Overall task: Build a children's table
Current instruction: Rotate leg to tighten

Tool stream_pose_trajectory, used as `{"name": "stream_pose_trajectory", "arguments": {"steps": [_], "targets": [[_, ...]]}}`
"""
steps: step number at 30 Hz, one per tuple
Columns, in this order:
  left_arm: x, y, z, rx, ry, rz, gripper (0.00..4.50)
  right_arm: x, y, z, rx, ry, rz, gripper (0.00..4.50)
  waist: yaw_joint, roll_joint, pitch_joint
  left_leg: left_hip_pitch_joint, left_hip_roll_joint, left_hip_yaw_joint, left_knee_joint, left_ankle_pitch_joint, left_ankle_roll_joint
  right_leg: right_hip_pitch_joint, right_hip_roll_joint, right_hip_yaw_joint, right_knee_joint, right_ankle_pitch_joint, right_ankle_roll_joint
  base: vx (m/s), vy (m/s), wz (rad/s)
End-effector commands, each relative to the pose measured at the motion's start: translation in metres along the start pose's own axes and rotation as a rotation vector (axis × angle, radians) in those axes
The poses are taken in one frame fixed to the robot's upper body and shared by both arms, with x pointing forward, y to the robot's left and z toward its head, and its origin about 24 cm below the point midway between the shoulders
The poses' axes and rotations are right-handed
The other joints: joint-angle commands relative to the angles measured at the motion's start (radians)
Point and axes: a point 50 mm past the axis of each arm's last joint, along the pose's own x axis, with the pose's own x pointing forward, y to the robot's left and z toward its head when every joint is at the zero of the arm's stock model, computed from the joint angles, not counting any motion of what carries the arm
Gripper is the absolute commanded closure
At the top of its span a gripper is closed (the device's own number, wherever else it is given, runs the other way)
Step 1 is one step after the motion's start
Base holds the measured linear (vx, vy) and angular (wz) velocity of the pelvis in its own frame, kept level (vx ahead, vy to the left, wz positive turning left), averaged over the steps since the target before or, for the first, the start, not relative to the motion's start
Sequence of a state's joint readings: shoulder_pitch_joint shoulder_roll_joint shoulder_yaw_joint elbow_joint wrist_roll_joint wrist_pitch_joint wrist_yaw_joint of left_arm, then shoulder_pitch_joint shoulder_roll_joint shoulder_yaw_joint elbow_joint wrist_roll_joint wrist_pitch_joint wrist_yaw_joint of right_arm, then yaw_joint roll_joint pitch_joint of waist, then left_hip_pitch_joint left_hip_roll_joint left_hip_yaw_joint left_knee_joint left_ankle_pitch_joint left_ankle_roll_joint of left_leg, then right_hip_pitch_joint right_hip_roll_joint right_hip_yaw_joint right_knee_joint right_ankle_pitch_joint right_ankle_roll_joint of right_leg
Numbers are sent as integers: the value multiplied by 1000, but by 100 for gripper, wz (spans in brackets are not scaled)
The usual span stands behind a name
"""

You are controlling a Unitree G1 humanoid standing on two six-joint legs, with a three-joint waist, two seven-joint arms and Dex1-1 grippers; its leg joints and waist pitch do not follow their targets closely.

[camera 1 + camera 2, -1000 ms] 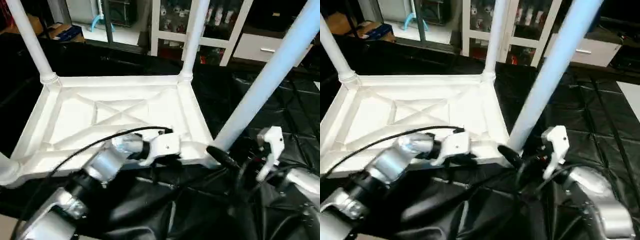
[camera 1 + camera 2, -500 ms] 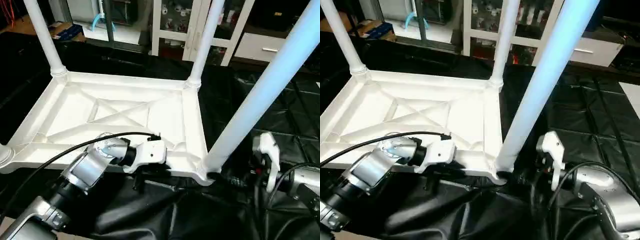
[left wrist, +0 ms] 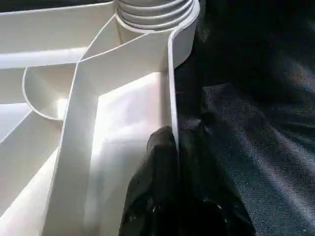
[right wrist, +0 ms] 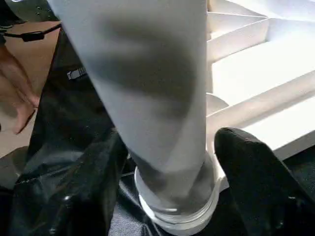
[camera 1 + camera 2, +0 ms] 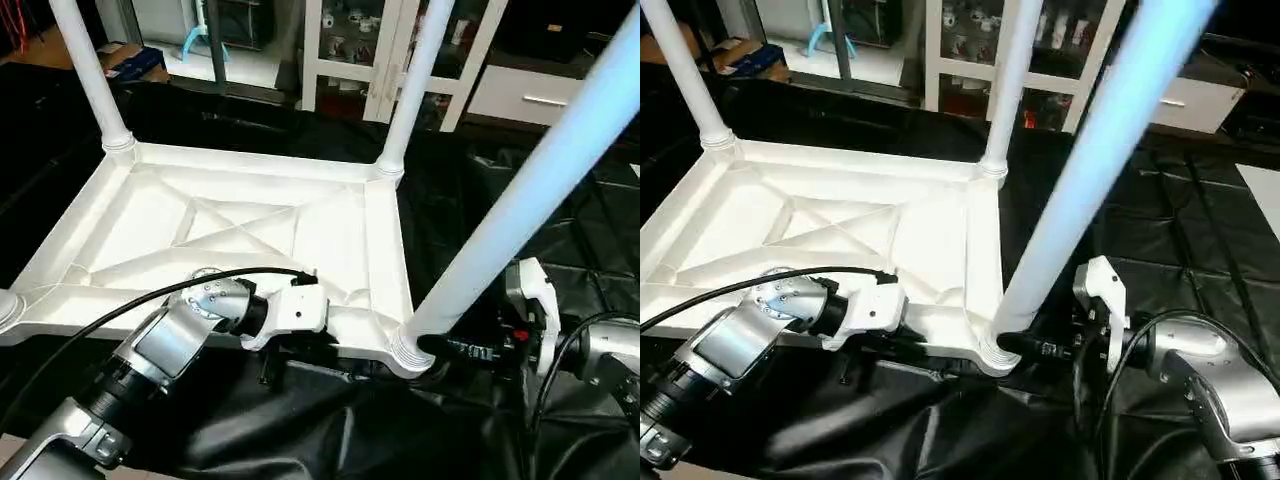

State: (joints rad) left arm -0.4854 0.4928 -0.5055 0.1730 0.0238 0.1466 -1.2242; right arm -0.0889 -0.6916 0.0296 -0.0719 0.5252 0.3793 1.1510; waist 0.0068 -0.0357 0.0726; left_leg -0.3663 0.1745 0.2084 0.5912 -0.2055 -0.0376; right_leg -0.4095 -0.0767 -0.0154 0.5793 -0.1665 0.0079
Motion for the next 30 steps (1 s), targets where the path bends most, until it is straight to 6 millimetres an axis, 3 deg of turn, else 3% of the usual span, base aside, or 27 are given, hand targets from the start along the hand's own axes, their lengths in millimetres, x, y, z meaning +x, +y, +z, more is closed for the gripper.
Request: {"name": "stream_pose_trajectory", "arguments": {"steps": [1,10,14,17,20,22,23,24,25,28,30], "targets": [[9,-15,-16,-51,65,-94,450,-2,2,-1,-1,19,21,173,2,-12,-50,13,62,-25,-70,-156,102,37,-60,30,-51,-189,-266,0,0,0],[11,-10,-14,-75,36,-41,450,4,5,-8,29,3,14,241,3,-14,-55,13,60,-23,-65,-116,120,40,-59,30,-44,-132,-283,0,0,0],[11,-8,-14,-87,33,-22,450,6,-1,-12,57,-44,-75,249,1,-13,-50,13,60,-25,-71,-183,91,35,-60,29,-57,-244,-261,0,0,0],[11,-5,-14,-104,35,8,450,8,-7,-18,95,-86,-191,251,-5,-12,-47,16,59,-29,-76,-251,50,27,-61,30,-69,-367,-219,0,0,0],[11,4,-12,-172,30,94,450,14,-22,-28,126,-89,-445,252,-18,-18,-42,12,58,-38,-84,-314,3,21,-60,27,-77,-475,-170,0,0,0],[12,11,-9,-215,19,165,450,18,-29,-30,106,-72,-581,253,-29,-16,-41,9,53,-45,-88,-346,-26,20,-60,23,-82,-535,-143,-26,6,-6],[13,14,-8,-223,19,186,450,19,-31,-31,105,-69,-627,253,-32,-16,-43,7,52,-48,-88,-354,-31,23,-61,22,-82,-548,-133,-82,28,-23],[15,23,-5,-255,29,273,450,24,-37,-35,127,-52,-787,255,-36,-18,-44,2,51,-54,-91,-362,-36,26,-61,20,-84,-556,-118,-57,24,-18],[15,23,-5,-255,29,273,450,24,-37,-35,127,-52,-787,256,-40,-15,-42,4,50,-55,-91,-377,-46,15,-59,20,-88,-568,-109,0,0,0],[22,42,6,-382,-22,461,450,32,-46,-45,173,-23,-1105,259,-46,-20,-45,11,44,-50,-85,-393,-53,3,-54,23,-92,-530,-116,0,0,0],[24,45,9,-402,-34,485,450,34,-46,-46,177,-22,-1146,260,-46,-23,-46,14,42,-50,-82,-409,-39,4,-54,22,-97,-541,-111,0,0,0]]}}
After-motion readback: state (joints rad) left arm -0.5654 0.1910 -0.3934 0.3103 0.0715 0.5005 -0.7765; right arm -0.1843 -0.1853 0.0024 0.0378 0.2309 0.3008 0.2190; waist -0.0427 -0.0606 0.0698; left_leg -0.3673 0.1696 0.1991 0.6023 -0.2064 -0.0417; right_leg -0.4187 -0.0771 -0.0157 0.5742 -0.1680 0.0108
